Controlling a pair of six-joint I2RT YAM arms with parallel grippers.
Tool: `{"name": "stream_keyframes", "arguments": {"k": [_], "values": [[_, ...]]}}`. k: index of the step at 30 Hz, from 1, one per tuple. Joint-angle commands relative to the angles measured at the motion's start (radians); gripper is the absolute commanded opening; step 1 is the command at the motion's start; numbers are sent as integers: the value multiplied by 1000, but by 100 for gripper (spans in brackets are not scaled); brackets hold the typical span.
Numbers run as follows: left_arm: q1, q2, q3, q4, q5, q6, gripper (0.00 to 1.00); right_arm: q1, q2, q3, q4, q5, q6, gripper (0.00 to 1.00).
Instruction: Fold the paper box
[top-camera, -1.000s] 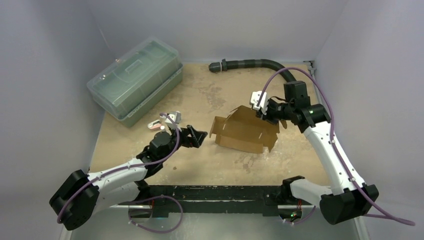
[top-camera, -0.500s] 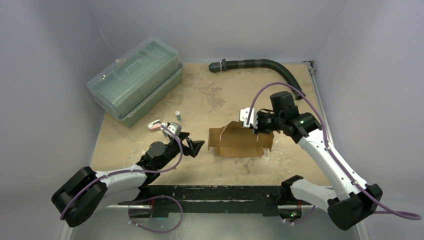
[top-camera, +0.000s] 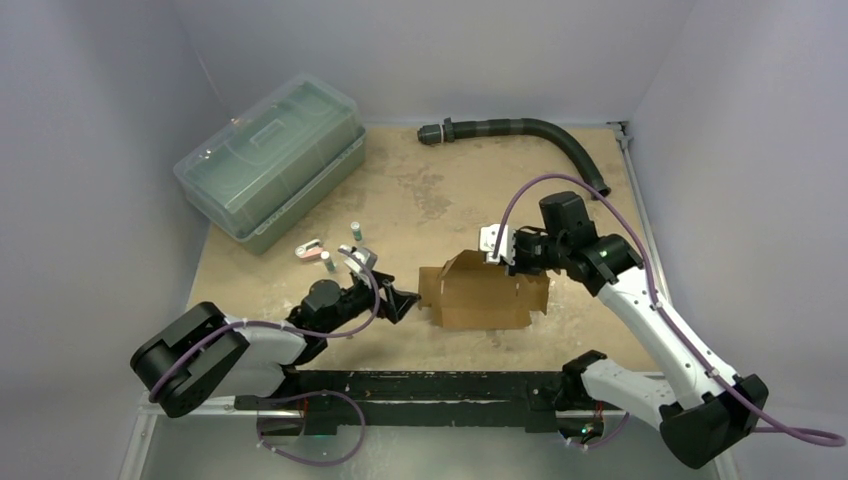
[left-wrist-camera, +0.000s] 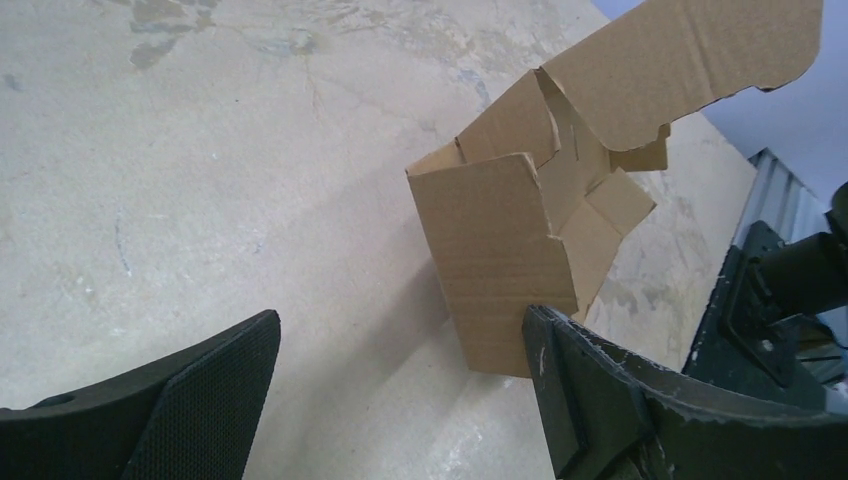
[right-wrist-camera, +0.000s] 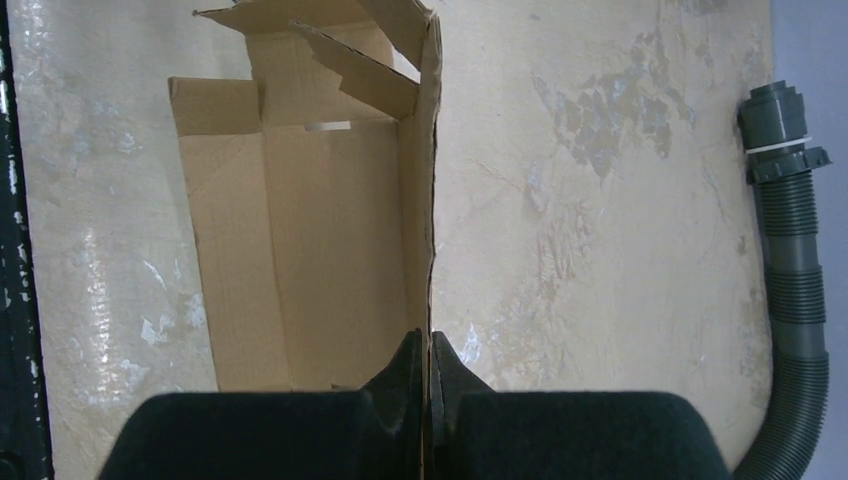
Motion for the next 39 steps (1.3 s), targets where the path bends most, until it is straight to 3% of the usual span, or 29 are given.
{"name": "stream_keyframes", "arguments": {"k": [1,6,12,31,39], "values": [[5,5,26,124,64,-94,92,6,-23,10,33,22,35,0],[5,-16,83,41,61,-147,92,7,17,79,-23,-44,41,0],[4,-28,158,-163,-44,-183,90,5,31,95,-24,-76,76,0],[-30,-11,200,-169,-10,-250,90,-6,59,126,16,-4,173,0],[-41,-65,204,-241,-25,-195,92,-20,59,131,32,-10,198,0]]}}
